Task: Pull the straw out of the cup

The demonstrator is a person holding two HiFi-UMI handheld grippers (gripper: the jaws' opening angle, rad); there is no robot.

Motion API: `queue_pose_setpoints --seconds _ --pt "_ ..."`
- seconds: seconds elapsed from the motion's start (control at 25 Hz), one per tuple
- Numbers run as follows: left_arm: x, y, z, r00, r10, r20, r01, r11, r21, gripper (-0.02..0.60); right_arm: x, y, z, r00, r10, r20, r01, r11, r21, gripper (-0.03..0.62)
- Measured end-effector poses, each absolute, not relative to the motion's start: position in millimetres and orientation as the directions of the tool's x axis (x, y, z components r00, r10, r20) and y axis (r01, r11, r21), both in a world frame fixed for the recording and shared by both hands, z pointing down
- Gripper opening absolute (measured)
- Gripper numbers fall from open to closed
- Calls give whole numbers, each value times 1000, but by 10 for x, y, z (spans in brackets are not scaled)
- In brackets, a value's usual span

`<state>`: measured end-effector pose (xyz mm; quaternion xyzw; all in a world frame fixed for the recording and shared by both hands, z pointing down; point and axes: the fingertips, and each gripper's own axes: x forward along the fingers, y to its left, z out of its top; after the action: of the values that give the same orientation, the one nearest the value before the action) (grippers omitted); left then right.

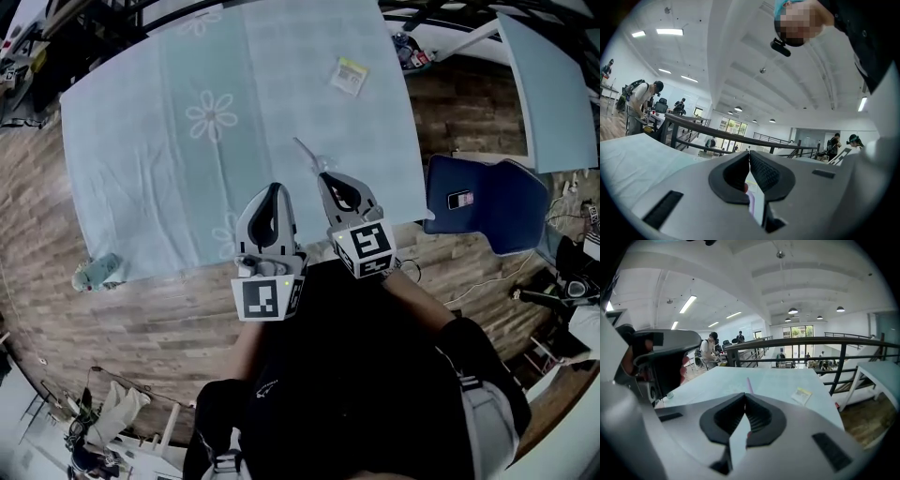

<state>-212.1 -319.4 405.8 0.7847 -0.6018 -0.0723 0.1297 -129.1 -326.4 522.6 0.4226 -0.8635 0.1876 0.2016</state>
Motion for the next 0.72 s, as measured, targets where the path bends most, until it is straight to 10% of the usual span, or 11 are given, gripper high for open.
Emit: queue_pose_setpoints --seconds 0.72 --pt "-2297 -3427 4507 249 -944 218 -948 -190 256 17 -1343 -3608 5936 -531 -542 652 -800 574 -175 147"
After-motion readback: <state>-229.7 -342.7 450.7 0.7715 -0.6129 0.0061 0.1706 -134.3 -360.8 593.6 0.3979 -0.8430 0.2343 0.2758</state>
